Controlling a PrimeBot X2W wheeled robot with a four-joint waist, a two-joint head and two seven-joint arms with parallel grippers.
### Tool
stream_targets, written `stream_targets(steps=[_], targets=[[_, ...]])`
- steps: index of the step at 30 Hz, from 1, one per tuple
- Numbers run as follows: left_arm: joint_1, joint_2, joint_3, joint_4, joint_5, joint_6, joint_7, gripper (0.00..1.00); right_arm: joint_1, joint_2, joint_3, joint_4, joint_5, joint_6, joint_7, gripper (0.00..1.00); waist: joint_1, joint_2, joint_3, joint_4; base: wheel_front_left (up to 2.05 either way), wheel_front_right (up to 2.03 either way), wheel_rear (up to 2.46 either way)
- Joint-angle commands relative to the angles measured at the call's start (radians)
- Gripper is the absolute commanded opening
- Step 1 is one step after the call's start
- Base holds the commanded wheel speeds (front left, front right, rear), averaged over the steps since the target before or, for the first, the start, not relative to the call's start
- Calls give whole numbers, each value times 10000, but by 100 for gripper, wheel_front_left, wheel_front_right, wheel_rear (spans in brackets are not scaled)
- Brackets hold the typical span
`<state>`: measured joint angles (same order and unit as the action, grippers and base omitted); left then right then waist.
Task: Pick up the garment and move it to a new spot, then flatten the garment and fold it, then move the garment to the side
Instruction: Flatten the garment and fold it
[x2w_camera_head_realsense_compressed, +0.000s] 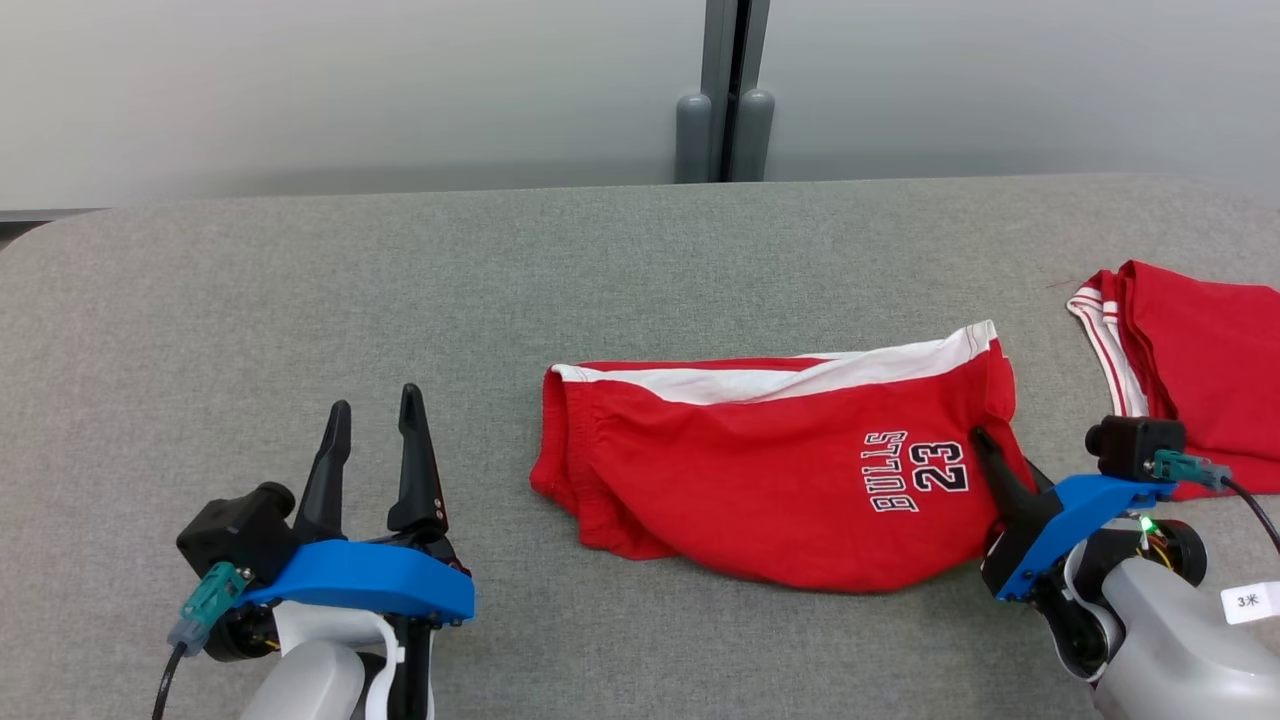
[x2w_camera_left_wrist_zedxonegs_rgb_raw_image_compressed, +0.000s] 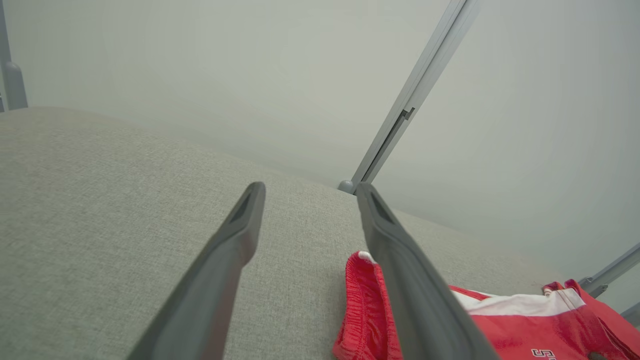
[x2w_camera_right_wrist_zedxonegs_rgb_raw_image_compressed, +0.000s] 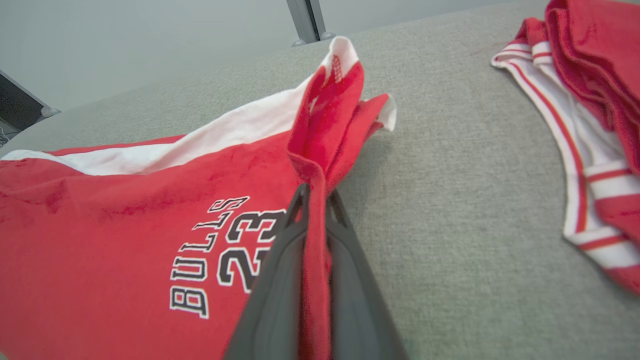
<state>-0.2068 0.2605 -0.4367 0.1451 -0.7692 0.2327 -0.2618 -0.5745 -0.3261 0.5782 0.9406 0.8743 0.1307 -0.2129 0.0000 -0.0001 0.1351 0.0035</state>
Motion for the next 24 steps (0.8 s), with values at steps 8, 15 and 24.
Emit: stream_targets(steps=[8, 15, 24], targets=[[58, -108, -135, 77, 68, -175, -40, 100, 60, 250, -487, -191, -523, 3, 68, 0, 0, 1, -28, 261, 0, 0, 0], [143, -288, -93, 132, 78, -243, -40, 100, -394, 732, -467, -1282, -1014, 3, 569, 0, 0, 1, -91, 731, 0, 0, 0], [100, -643, -21, 279, 198, -479, -41, 100, -735, 1817, -255, -1939, -1625, 1, 1699, 0, 0, 1, -116, 1604, 0, 0, 0]])
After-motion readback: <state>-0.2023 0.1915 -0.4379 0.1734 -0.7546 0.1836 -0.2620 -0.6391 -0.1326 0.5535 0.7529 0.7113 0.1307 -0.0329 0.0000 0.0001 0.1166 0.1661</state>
